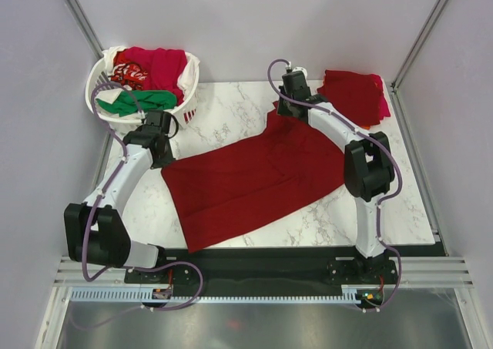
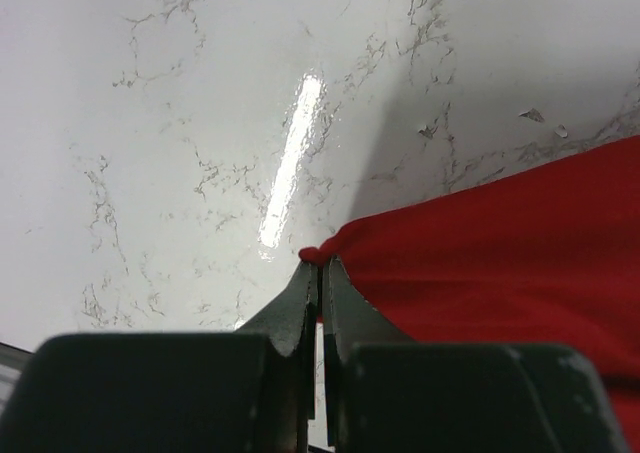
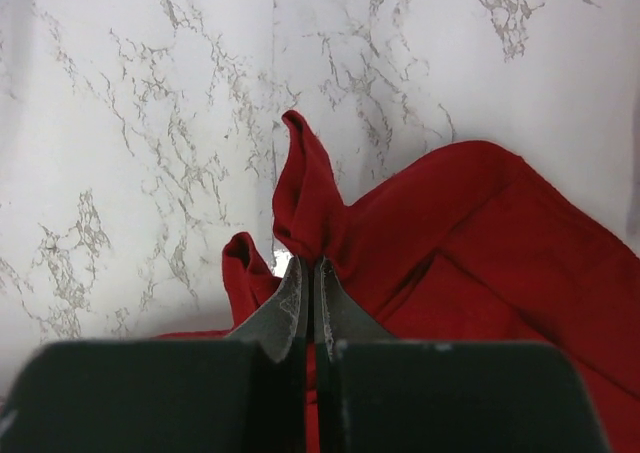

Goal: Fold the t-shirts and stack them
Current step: Fold the tshirt

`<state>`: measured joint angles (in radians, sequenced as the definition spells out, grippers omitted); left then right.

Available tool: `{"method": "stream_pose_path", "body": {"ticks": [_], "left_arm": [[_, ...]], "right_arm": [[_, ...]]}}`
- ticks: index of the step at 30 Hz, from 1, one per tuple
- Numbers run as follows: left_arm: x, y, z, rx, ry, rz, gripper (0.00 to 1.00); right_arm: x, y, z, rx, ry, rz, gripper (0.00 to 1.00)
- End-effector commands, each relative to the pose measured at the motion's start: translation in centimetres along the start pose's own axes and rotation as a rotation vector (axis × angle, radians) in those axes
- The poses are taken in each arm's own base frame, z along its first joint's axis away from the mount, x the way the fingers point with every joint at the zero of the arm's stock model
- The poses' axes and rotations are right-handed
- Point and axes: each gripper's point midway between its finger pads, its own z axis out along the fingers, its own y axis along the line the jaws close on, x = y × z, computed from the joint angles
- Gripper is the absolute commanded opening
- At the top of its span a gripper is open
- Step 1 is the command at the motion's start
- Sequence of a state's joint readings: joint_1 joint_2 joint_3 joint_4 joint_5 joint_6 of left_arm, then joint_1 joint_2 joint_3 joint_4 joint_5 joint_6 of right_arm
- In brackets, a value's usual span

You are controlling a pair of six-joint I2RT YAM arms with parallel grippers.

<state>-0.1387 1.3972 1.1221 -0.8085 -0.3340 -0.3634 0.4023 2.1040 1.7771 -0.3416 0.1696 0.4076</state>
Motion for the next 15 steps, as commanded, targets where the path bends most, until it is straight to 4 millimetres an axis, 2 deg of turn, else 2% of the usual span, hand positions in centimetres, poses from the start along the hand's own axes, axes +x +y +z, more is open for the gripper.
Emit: {"method": "stream_pose_path", "body": {"ticks": [1,5,6,7,8,9,10,12,13,15], "left_arm": [[-0.5,0.6,-1.2,0.018,-0.039,0.051,0.02],[-0.1,0.8,-2.4,0.05,-0.069,0.04,0.02],[0.4,0.5,-2.6,0.076,-0.061,0.036,0.02],[0.5,0.3,-2.8,0.097,-0.062,0.033,0.02],[0.6,0.0,-3.2,0.12,-0.065,0.029,0.02],[1.0,-0.5,-3.5,0.158,-0.061,0.028,0.02],[1.3,-0.8,-3.7,0.18,-0.056,0.032,0.02],[2.5,-1.8,-4.1,0.254,-0.027,0.04,0.02],[2.8,-2.1,-4.2,0.275,-0.019,0.041,0.02],[4.0,-2.5,-4.2,0.309,0.009,0.039,0.02]], "right_arm": [[-3.1,0.7,-1.4,-0.022,-0.082,0.03,0.0],[-3.2,-1.1,-3.2,0.036,-0.101,0.022,0.0],[-3.8,-1.3,-4.3,0.039,-0.119,0.029,0.0],[-3.0,-2.0,-4.6,0.055,-0.107,0.033,0.0],[-3.1,-2.4,-5.1,0.064,-0.112,0.037,0.0],[-3.8,-2.6,-6.3,0.065,-0.135,0.046,0.0],[-2.6,-3.4,-6.5,0.089,-0.118,0.04,0.0],[-3.2,-3.9,-8.3,0.092,-0.148,0.053,0.0],[-1.9,-4.5,-8.5,0.106,-0.13,0.053,0.0],[-2.2,-4.9,-10.2,0.108,-0.157,0.07,0.0]]}}
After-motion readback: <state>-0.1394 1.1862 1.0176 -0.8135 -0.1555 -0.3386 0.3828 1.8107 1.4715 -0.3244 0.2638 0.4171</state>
